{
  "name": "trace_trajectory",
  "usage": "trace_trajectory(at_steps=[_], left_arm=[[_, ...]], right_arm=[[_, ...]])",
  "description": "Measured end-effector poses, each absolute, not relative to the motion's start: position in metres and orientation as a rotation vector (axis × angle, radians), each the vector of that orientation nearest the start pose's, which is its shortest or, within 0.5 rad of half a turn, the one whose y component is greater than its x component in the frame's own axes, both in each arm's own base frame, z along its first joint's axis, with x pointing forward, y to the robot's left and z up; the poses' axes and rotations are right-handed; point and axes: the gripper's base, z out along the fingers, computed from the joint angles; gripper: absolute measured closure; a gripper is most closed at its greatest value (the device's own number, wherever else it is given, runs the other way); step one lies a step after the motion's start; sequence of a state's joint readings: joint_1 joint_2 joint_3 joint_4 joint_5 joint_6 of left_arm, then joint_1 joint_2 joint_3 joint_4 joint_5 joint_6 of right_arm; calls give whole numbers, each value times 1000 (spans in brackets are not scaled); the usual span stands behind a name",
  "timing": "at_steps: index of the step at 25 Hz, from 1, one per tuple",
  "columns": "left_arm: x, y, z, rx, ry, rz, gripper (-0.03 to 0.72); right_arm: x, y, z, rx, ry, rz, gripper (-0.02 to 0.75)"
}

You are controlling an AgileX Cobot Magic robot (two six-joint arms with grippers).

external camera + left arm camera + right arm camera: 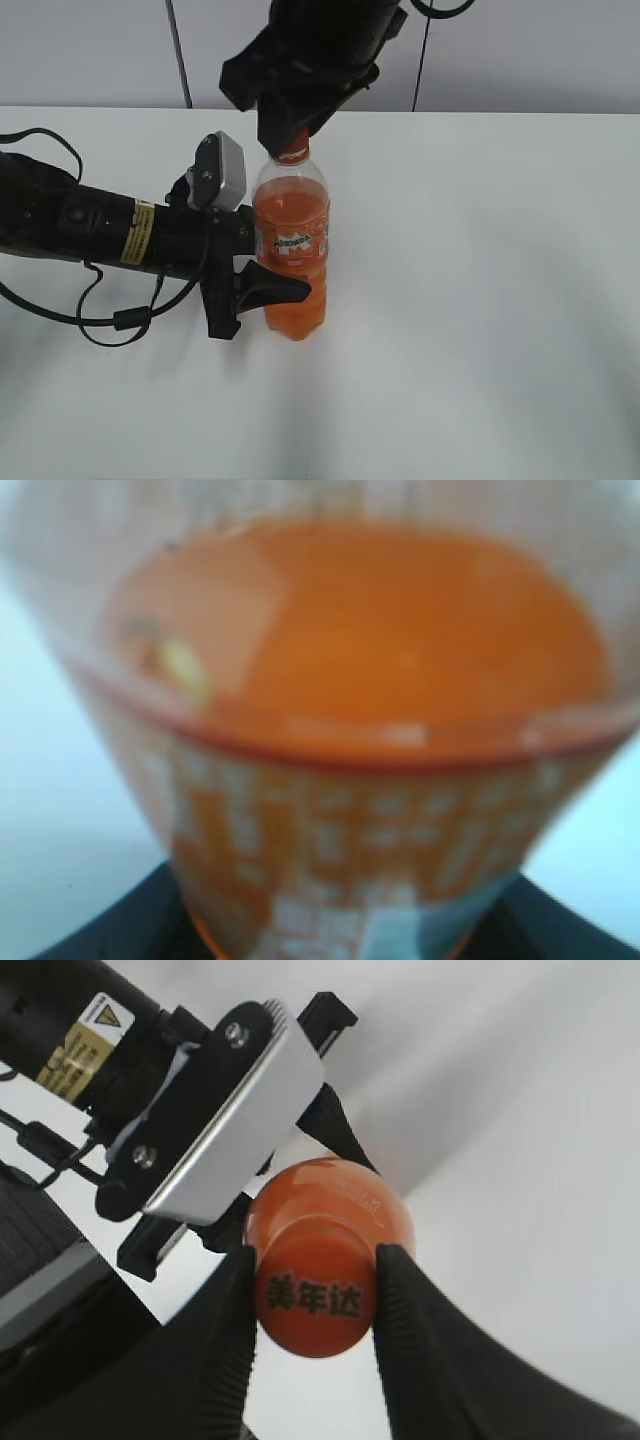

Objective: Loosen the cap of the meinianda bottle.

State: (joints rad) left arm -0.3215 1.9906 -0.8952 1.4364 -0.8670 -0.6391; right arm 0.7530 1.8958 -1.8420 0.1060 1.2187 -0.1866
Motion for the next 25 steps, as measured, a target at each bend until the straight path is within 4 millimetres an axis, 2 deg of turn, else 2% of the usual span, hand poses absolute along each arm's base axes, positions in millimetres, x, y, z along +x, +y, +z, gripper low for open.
trace_trajectory(at_steps=[3, 8, 12, 25], left_arm=[[303, -173, 120, 1403, 1687, -804, 323], [303, -173, 120, 1404, 1686, -805, 323], [303, -173, 120, 1404, 1686, -805, 323], [303, -173, 120, 1404, 1687, -804, 323]], right_arm=[[293, 288, 325, -1414, 2389, 260, 465], [294, 287, 325, -1773, 2110, 165, 465], [294, 287, 325, -1969, 1918, 104, 465], [294, 287, 325, -2329, 1448, -18, 465]])
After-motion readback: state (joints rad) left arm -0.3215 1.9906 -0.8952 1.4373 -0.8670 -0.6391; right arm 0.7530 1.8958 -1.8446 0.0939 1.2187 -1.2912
